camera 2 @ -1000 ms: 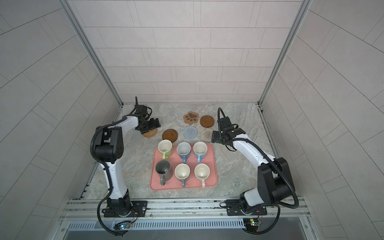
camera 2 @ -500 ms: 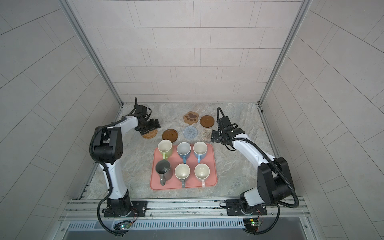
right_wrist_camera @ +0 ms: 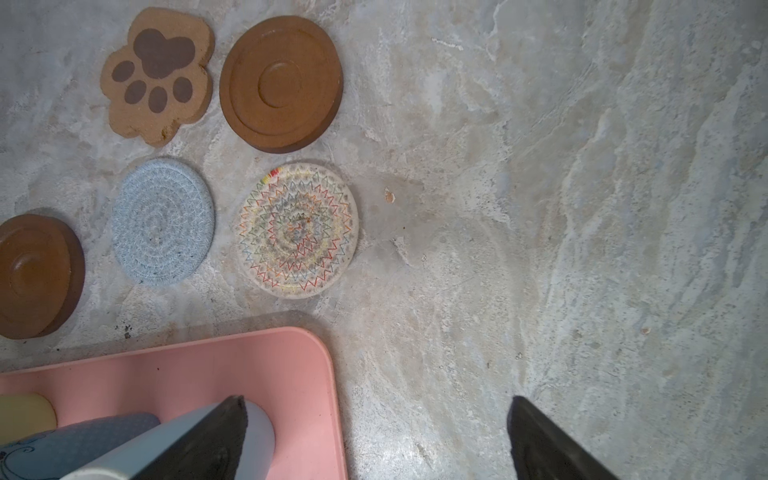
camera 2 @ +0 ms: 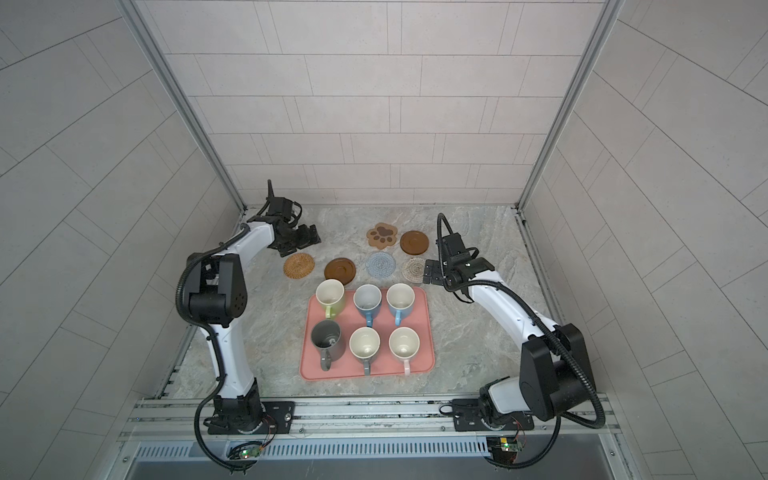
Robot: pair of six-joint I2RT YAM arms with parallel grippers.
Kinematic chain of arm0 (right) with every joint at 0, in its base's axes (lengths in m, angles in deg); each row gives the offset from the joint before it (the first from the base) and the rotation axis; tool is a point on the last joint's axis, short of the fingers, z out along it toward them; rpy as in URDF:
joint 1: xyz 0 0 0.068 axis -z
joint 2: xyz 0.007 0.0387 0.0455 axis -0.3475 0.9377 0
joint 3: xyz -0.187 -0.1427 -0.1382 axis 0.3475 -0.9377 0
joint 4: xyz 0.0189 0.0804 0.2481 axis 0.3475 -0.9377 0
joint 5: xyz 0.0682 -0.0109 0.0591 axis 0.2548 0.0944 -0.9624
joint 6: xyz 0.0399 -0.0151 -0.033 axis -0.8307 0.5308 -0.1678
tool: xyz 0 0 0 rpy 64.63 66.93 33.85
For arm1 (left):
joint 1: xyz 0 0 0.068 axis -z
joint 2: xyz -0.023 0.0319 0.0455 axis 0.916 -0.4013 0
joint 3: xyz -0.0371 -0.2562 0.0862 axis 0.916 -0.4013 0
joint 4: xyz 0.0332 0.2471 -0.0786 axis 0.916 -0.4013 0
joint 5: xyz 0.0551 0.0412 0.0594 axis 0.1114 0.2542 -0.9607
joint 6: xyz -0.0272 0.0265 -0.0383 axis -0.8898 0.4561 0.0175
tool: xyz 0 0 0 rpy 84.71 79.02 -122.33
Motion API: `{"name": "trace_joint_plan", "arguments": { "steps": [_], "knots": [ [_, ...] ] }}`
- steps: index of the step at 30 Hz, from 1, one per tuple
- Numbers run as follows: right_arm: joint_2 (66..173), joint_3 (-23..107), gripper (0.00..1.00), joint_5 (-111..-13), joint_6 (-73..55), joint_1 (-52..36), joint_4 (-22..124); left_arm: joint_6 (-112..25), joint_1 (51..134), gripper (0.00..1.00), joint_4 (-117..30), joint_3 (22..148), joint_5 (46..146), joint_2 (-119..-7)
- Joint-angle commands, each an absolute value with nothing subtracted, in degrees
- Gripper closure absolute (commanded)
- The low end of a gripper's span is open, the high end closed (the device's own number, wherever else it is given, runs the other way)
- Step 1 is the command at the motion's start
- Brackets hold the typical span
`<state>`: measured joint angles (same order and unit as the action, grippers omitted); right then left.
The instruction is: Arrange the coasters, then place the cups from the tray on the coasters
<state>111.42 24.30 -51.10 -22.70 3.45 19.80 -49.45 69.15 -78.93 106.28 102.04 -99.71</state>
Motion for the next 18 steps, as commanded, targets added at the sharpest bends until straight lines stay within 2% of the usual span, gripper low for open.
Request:
{"name": "trace_joint_plan", "arguments": {
  "steps": [1,11,18],
  "knots": [
    [110.67,24.93,0.0,-49.44,-23.13,3.05,18.69,-48.25,71.01,0.0,-81.43,105.37,103.77,-97.13],
    [111.68,26.84,0.0,-50.49,-22.78,3.11,18.31,-49.95,74.37,0.0,-78.81,98.82,106.19,-92.08],
    [110.95,25.97,0.0,-50.54,-23.69,3.09,18.57,-51.92,79.04,0.0,-76.28,99.54,109.01,-93.15]
  ]
}}
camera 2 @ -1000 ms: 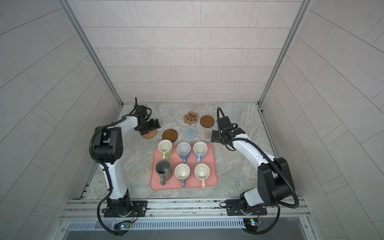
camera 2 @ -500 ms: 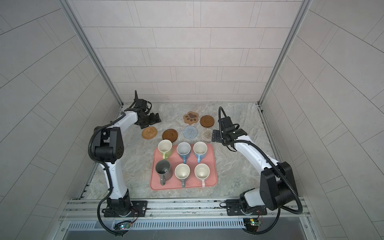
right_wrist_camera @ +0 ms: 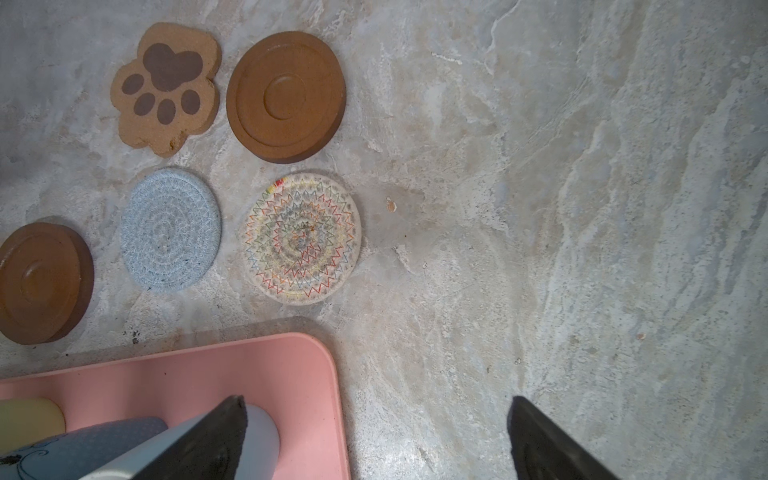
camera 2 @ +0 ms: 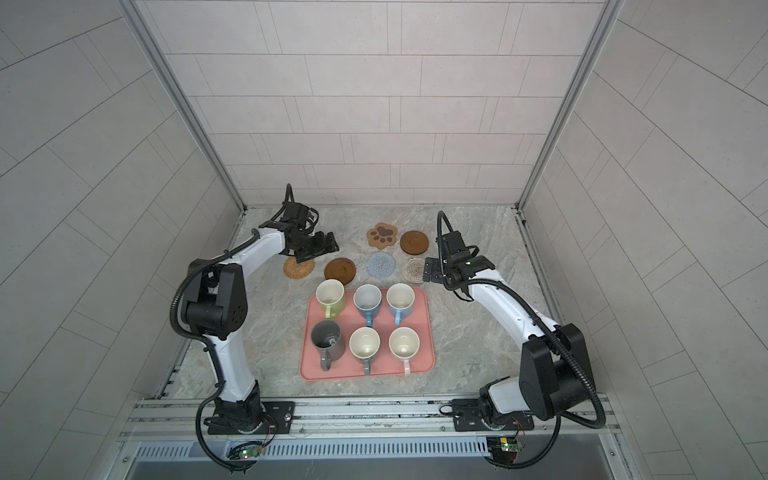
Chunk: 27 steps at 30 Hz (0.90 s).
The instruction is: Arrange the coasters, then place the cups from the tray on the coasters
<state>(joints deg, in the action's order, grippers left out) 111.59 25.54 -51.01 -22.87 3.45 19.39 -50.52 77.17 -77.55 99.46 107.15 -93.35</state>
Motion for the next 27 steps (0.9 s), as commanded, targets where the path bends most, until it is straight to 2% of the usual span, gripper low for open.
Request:
{"name": "trace_joint_plan", "arguments": {
  "steps": [1,9,27],
  "knots": [
    [110.69,25.67,0.01,-50.45,-23.81,3.1,18.5,-52.14,79.91,0.0,-76.08,100.22,109.4,-93.96],
    [109.09,24.68,0.0,-48.65,-23.56,3.11,17.74,-53.87,85.11,0.0,-75.52,104.49,111.08,-99.6],
    [109.64,25.12,0.0,-47.9,-24.19,3.07,17.0,-49.95,85.15,0.0,-81.12,105.6,103.08,-104.58]
  ]
}}
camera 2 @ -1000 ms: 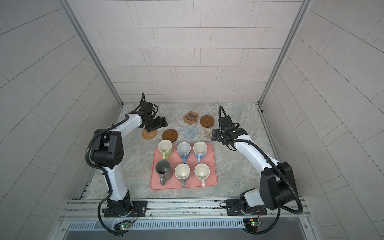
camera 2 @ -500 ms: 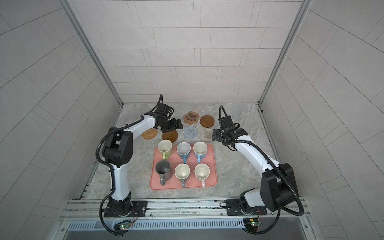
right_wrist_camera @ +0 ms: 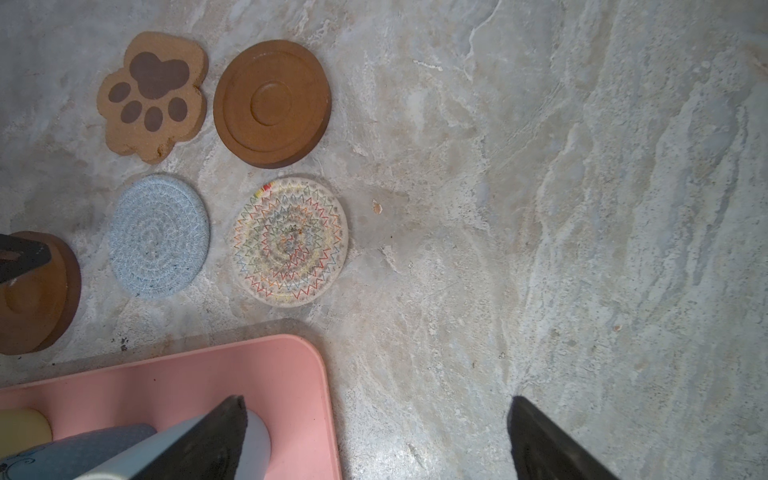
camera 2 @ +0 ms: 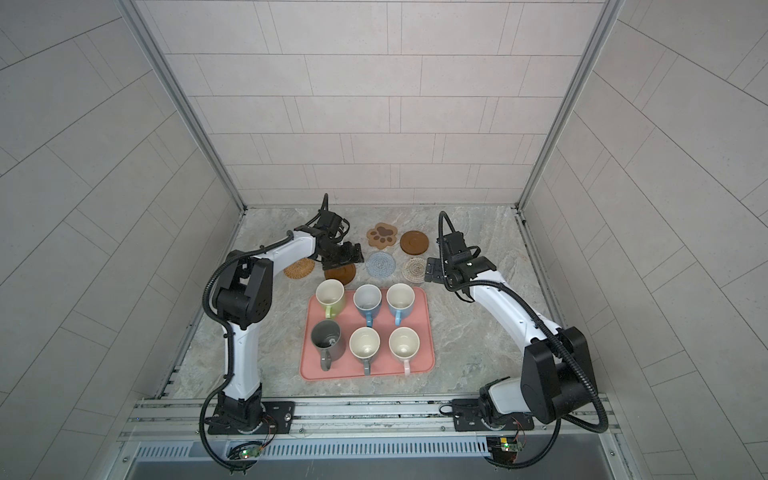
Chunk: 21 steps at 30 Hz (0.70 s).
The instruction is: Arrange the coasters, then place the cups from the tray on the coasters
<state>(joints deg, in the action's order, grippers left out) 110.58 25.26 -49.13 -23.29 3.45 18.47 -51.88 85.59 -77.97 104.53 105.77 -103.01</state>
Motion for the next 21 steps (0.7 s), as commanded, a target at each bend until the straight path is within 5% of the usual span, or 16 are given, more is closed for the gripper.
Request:
{"name": "trace_joint_plan", "arguments": {
  "steps": [1,21],
  "knots": [
    [109.6,25.09,0.0,-47.82,-24.32,3.11,16.91,-49.71,85.1,0.0,-81.34,105.69,102.8,-104.85],
    [109.14,24.31,0.01,-46.15,-24.88,3.11,17.16,-46.58,80.89,0.0,-84.21,112.93,98.86,-110.05]
  ]
}}
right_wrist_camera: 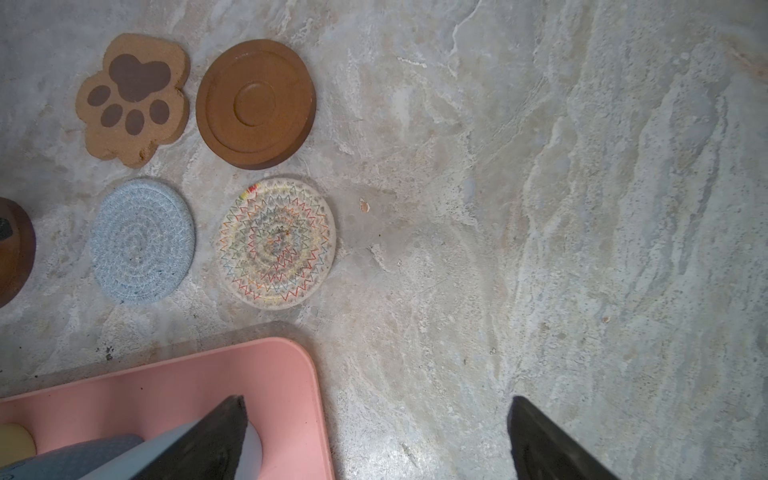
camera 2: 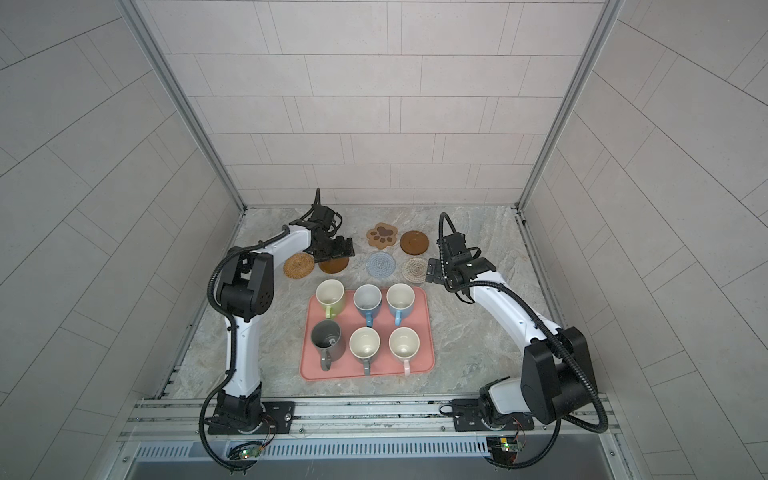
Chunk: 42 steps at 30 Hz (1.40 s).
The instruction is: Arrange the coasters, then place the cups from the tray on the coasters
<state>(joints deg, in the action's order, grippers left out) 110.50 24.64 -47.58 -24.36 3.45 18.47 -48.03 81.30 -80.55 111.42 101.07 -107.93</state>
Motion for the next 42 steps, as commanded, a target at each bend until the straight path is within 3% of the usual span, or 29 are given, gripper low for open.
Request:
{"name": "trace_joint_plan", "arguments": {
  "steps": [1,22,42],
  "knots": [
    [109.16,24.29,0.0,-46.17,-24.88,3.11,17.17,-46.45,80.76,0.0,-84.45,113.34,98.69,-110.15],
    [110.33,24.33,0.0,-46.34,-25.05,3.11,17.76,-47.6,84.51,0.0,-82.44,108.06,104.46,-107.02],
    [110.3,23.23,0.0,-46.14,-25.14,3.11,18.08,-46.33,85.22,0.0,-83.81,108.74,102.11,-109.22]
  ]
}}
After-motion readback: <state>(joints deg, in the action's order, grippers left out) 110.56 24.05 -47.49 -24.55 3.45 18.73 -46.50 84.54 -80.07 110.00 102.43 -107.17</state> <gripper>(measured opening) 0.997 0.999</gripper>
